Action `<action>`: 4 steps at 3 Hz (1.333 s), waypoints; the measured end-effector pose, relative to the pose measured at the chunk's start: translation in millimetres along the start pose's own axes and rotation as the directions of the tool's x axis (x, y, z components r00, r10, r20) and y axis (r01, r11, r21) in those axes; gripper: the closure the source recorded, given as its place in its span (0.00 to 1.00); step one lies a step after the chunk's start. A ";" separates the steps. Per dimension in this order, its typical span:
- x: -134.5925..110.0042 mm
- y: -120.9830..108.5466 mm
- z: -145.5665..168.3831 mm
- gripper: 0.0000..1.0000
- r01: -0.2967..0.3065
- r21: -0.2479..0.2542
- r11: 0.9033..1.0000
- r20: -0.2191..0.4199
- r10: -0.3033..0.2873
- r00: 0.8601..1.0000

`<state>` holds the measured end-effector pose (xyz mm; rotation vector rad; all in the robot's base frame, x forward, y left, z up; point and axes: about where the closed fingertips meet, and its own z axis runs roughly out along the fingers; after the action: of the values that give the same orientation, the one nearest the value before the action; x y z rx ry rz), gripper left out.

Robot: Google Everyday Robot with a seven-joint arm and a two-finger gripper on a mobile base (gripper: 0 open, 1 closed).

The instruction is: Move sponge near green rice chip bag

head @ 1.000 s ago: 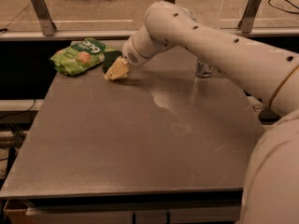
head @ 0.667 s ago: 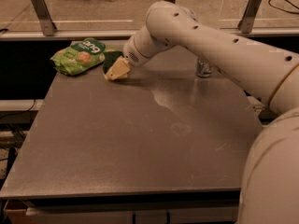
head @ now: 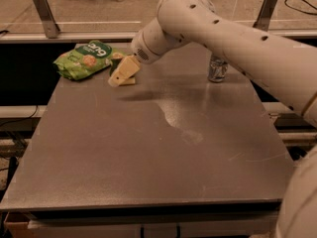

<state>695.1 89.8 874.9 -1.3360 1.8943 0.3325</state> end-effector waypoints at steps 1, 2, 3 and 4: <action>-19.0 5.0 -23.8 0.00 0.048 0.023 0.999 0.036 -0.049 0.998; -24.4 19.2 -51.8 0.00 0.078 0.028 0.997 0.124 -0.081 0.989; -10.1 21.5 -90.8 0.00 0.073 0.029 0.997 0.227 -0.078 0.971; 19.1 -2.0 -151.3 0.00 0.089 0.097 0.991 0.253 -0.111 0.961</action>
Offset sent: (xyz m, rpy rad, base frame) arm -0.0711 -0.0539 0.0777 0.1902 -0.1967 0.0859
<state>627.1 -15.5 961.9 -1.2608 1.6021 0.3524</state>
